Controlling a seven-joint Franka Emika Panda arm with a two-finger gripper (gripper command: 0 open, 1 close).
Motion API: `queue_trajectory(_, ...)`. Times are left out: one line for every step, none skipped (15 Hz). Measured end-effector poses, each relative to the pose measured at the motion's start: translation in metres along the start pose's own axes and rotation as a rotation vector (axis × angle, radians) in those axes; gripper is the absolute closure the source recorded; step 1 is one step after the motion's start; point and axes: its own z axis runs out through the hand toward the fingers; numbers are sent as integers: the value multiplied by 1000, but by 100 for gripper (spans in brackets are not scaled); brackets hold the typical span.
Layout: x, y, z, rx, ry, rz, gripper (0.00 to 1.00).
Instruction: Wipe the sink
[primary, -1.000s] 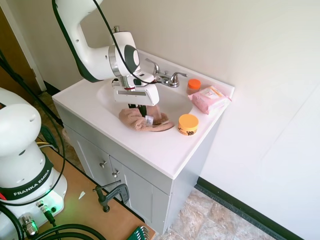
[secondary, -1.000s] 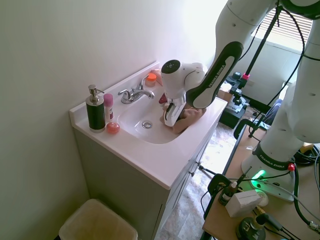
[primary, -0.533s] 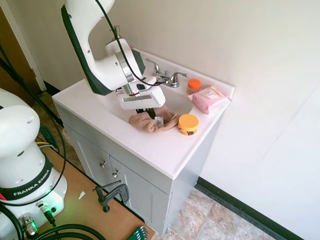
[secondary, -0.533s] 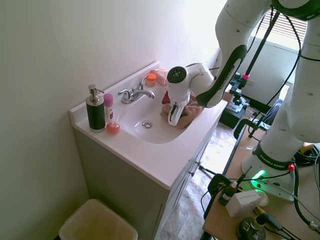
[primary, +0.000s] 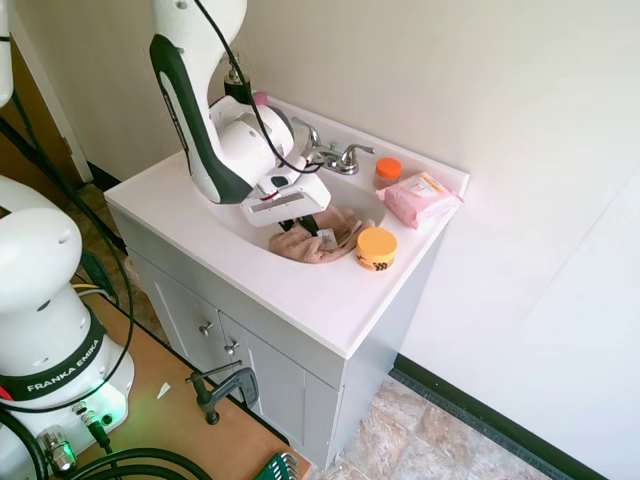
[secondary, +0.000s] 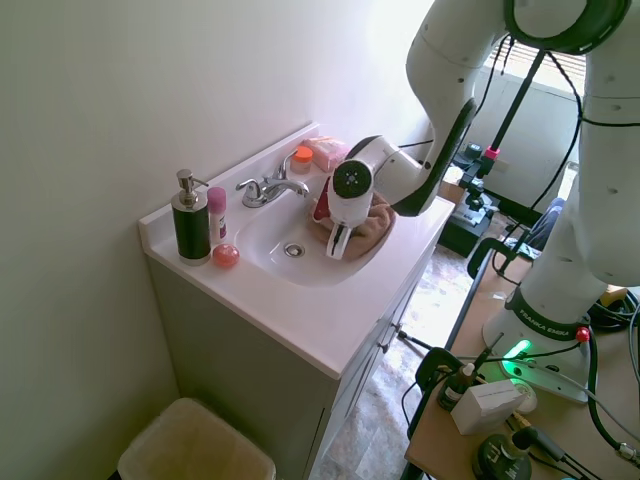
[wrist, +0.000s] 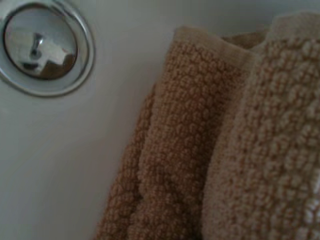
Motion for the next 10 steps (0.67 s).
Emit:
queue_trajectory(1,-3,2,6,16,5,100)
queue_trajectory(2,-5,5,14,33,6,100)
queue_trajectory(3,-7,7,22,50,5,100)
queue_trajectory(3,-8,8,29,63,5,100)
queue_trajectory(3,-9,10,37,76,2,100)
queue_trajectory(3,-11,11,44,87,0,100)
queue_trajectory(3,-14,11,52,97,0,100)
queue_trajectory(3,-16,12,61,108,2,100)
queue_trajectory(2,-20,12,72,118,6,100)
queue_trajectory(1,-24,12,84,126,15,100)
